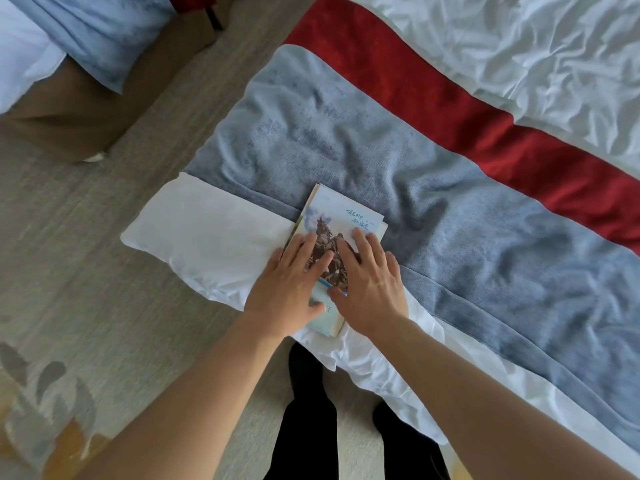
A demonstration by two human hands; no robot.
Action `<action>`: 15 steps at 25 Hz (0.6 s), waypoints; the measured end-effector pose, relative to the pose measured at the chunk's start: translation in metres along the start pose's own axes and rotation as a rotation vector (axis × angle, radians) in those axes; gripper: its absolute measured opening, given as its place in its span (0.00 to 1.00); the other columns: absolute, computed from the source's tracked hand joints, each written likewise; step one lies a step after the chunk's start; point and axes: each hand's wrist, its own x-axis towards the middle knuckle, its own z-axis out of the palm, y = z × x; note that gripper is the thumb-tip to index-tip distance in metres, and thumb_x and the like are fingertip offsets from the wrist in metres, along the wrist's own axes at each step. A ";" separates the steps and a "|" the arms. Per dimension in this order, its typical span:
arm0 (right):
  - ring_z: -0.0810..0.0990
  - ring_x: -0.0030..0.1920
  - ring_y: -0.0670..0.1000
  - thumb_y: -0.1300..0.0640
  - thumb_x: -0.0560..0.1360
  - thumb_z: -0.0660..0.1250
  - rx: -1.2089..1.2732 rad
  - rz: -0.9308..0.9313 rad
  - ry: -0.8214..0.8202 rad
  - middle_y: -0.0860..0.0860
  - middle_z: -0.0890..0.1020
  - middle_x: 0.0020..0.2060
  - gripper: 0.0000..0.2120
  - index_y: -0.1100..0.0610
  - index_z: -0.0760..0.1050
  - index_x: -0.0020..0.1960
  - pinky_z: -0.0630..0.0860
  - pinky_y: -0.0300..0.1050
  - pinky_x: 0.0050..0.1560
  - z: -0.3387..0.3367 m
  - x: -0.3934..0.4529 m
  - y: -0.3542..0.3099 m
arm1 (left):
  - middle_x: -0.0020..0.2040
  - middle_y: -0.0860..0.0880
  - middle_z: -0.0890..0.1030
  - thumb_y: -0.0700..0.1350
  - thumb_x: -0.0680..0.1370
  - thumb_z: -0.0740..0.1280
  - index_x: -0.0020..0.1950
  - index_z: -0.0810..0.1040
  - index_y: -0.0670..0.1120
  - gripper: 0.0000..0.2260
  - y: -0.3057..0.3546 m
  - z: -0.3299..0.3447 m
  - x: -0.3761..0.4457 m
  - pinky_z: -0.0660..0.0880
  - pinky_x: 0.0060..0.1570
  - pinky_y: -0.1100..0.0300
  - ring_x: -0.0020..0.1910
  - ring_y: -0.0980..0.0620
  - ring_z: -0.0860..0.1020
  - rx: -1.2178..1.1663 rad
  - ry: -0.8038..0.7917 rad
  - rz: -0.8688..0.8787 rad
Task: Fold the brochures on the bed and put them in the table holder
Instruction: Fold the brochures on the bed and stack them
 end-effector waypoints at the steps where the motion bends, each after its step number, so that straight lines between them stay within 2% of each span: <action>1: 0.54 0.77 0.57 0.46 0.70 0.71 -0.004 0.011 -0.022 0.52 0.59 0.77 0.37 0.51 0.63 0.75 0.57 0.60 0.73 0.001 0.003 0.000 | 0.81 0.44 0.41 0.63 0.73 0.67 0.81 0.49 0.54 0.42 0.000 0.001 0.001 0.50 0.77 0.46 0.80 0.43 0.42 0.002 -0.015 -0.004; 5: 0.60 0.74 0.58 0.42 0.67 0.72 -0.056 0.014 -0.020 0.53 0.64 0.73 0.38 0.50 0.65 0.73 0.55 0.60 0.73 -0.006 0.020 0.000 | 0.81 0.43 0.39 0.62 0.68 0.71 0.81 0.45 0.54 0.50 0.004 0.000 0.002 0.48 0.77 0.43 0.80 0.42 0.39 0.008 -0.067 -0.027; 9: 0.50 0.77 0.57 0.35 0.68 0.70 -0.139 -0.011 -0.101 0.53 0.53 0.78 0.46 0.47 0.53 0.78 0.50 0.62 0.75 -0.009 0.035 0.010 | 0.81 0.43 0.38 0.62 0.68 0.72 0.81 0.44 0.53 0.51 0.005 0.001 0.003 0.47 0.77 0.42 0.79 0.41 0.39 -0.001 -0.070 -0.043; 15: 0.49 0.78 0.57 0.37 0.68 0.71 -0.122 0.008 -0.112 0.52 0.52 0.79 0.45 0.46 0.53 0.78 0.50 0.63 0.75 0.002 0.039 0.012 | 0.81 0.43 0.39 0.61 0.68 0.73 0.81 0.45 0.53 0.51 0.010 0.009 0.009 0.47 0.76 0.42 0.79 0.41 0.39 0.028 -0.067 -0.080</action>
